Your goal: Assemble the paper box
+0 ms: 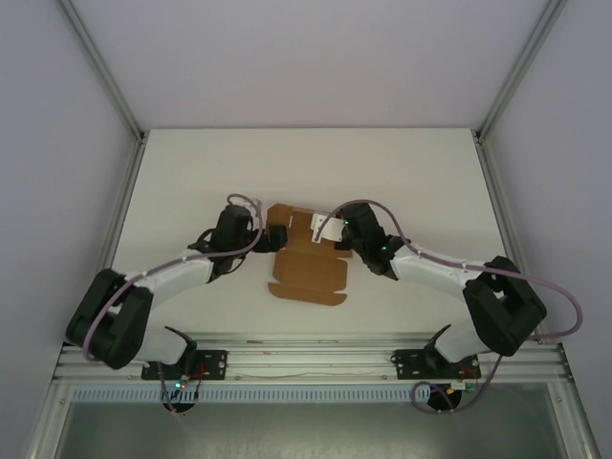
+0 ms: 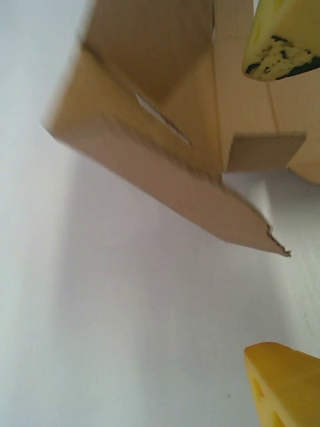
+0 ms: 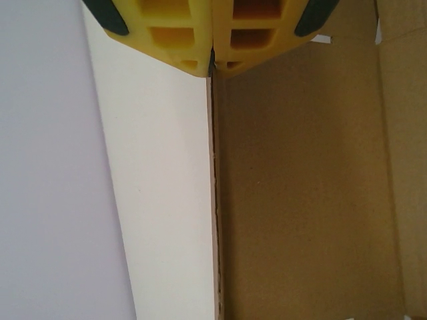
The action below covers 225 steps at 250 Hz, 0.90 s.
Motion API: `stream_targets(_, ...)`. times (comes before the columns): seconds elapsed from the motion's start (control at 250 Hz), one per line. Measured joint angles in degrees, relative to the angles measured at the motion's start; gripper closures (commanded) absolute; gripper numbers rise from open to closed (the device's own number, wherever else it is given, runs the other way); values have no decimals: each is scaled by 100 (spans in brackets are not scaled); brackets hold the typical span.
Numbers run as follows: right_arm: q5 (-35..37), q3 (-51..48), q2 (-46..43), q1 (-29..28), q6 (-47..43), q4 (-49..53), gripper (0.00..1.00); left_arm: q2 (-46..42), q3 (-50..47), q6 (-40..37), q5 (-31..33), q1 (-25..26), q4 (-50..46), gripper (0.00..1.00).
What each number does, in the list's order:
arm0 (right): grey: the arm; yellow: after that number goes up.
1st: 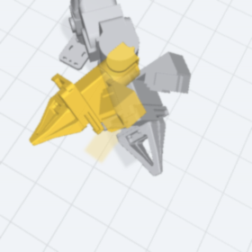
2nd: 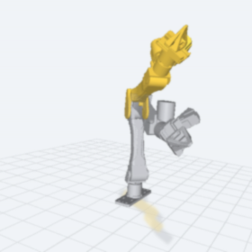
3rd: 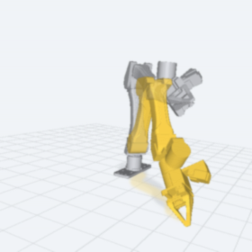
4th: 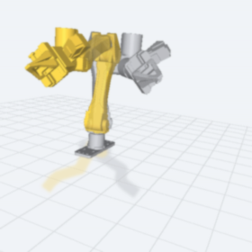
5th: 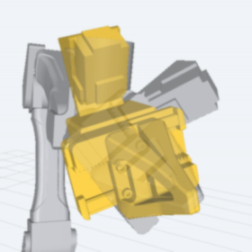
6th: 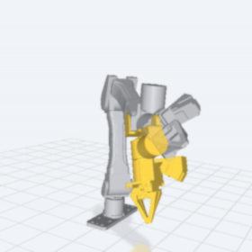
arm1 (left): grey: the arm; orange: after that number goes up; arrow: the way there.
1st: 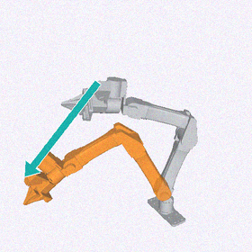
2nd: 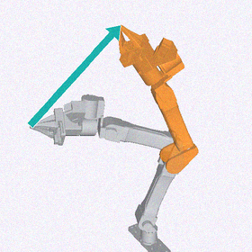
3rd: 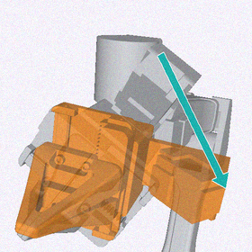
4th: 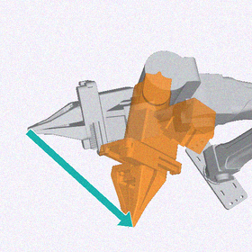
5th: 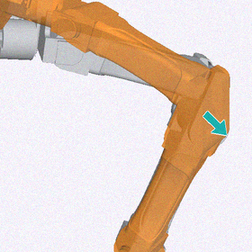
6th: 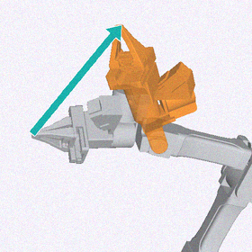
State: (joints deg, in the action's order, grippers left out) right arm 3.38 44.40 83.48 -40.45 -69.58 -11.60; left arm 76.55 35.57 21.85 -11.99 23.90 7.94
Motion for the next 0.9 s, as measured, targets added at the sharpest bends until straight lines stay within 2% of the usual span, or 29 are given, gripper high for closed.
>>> stream_targets(0.108, 284, 63, 111, -107, -369, -177, 100, -417, 76, -31, 205, -133, -323, 0)
stream_targets(0.248, 730, 57, 422, -280, -918, -817, 100, -452, 372, 136, 334, -870, -638, 0)
stream_targets(0.328, 955, 26, 686, -374, -1281, -1322, 100, -282, 487, 249, 328, -1270, -651, 0)
stream_targets(0.432, 1082, -15, 907, -415, -1567, -1676, 100, 216, 811, 337, 254, -1543, -739, 0)
stream_targets(0.568, 1137, -68, 927, -415, -1818, -2057, 100, 1067, 1440, 321, 136, -1646, -802, 0)
stream_targets(0.664, 1215, -98, 1014, -415, -1978, -2385, 100, 1606, 1788, 192, -195, -1646, -728, 0)
stream_targets(0.899, 1320, -184, 1215, -415, -2063, -2618, 100, 2061, 1794, -101, -1126, -1639, -420, 6)
